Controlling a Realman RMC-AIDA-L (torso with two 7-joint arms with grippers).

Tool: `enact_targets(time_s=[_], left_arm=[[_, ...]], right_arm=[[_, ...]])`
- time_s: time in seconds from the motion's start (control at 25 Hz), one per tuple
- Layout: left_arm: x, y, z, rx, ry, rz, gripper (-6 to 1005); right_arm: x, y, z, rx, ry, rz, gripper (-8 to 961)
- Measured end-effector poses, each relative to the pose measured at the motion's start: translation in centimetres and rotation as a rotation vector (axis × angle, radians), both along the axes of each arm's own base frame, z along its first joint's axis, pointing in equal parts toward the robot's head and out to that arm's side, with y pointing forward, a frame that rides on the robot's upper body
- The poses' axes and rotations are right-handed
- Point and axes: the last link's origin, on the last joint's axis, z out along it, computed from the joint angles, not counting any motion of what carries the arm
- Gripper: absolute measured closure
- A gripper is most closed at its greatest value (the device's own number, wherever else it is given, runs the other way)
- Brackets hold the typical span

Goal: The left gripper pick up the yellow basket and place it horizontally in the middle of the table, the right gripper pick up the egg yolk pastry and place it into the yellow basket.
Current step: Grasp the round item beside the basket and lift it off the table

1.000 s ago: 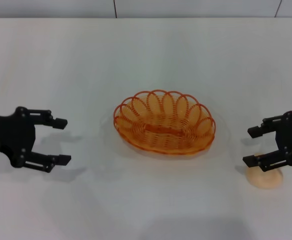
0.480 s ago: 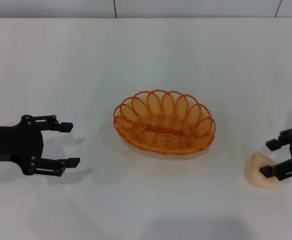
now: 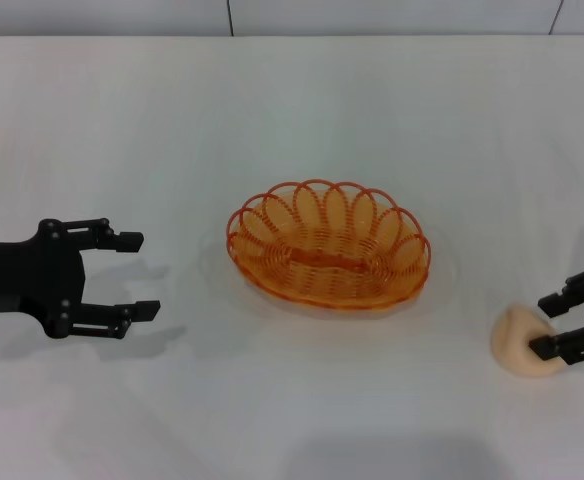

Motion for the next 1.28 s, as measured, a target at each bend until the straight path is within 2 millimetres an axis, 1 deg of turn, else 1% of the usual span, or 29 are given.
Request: enact_targets(time_s=[0.16,0.4,0.52,0.72,0.88,1.04,1.12,1.2,1.28], left_arm=[[0.0,0.1,0.1,0.004,0.000,0.002,179],[-0.2,0.2,0.4,0.028,-0.002,0.008,179],[-0.2,0.2,0.4,0.032,0.000,0.010,179],[-0.2,0.3,0.5,0.034,0.001,0.010,179],[-0.2,0.3,0.5,0.034,0.001,0.012,179],[-0.3,0.2,0.5,0.034,0.001,0.014,179],[-0.3,0.1,0.5,0.032,0.000,0.014,179],[-0.2,0.1,0.4,0.031,-0.001,0.013,179],[-0.2,0.1,0.4,0.030,-0.003,0.014,179]], right_arm=[[-0.1,-0.4,-0.2,-0.027,0.011,0.018,312],[-0.3,-0.6,-0.2,-0.034,0.031,0.035,520],[-0.3,-0.6,-0.2,-0.035,0.032,0.039,751],[-0.4,-0.5,-0.2,-0.036,0.033,0.046,923],[-0.8,-0.5,0.0,-0.037,0.050,0.062,923],[-1.8,-0.6,1.6,-0.028,0.124,0.114,924],[-2.7,-0.6,2.8,-0.011,0.190,0.155,924],[-3.7,-0.6,3.5,0.006,0.253,0.191,924],[-4.7,-0.4,3.7,0.029,0.315,0.227,924]])
